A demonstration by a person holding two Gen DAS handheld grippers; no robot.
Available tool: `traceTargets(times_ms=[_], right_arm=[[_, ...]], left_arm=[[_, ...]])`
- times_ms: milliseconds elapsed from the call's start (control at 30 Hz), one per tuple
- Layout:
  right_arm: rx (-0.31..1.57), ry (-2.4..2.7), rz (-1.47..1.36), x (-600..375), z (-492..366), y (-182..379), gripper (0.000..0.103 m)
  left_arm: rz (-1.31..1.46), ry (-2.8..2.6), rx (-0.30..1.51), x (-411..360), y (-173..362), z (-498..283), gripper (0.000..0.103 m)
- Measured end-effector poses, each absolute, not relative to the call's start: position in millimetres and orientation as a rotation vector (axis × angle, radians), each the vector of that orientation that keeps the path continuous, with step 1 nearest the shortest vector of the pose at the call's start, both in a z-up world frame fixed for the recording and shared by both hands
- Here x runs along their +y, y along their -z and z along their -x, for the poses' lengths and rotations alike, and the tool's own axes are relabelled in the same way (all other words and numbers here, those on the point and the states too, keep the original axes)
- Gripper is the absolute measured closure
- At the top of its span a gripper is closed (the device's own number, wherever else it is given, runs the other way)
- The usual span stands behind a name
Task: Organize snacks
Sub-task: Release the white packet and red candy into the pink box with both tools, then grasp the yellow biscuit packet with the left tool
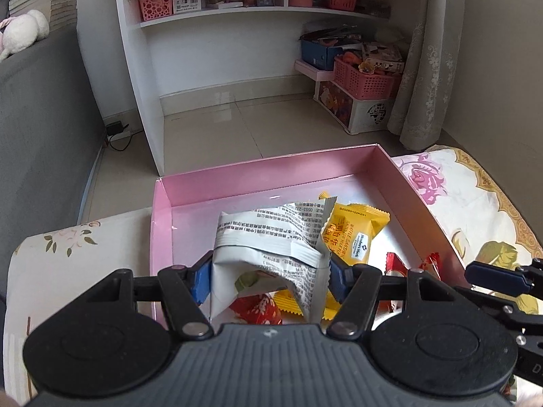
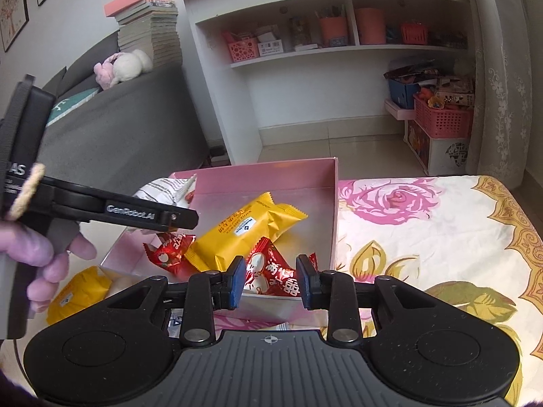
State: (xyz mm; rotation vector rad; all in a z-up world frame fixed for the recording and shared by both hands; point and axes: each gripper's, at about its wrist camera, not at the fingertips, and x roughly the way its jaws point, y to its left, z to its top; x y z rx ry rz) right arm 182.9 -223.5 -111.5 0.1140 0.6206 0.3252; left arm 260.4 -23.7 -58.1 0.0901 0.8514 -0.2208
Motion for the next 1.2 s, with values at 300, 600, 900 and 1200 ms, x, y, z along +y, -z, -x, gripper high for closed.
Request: traceTargets(times_ms=[300,600,900,1200], right_arm=[[0.621,-0.328,-0.122,-228,-184,110,0.064],[0.601,-0.327,-0.131,-228,-178,102,0.040],[0.592,-0.344,-0.122,-230,-165,89,0.026],[0.594,-0.358,-0.122,-231,-146,79,0.013]], left_arm=[[-0.064,0.187,0.840,-24,59,-266,0.025],[-0.093,0.203,0.832,-26,48,-253,0.021],[-0.113,0.210,0.817,-24,36,-224,0.018],[-0.114,0.234,0.820,-14,31,-189,0.011]])
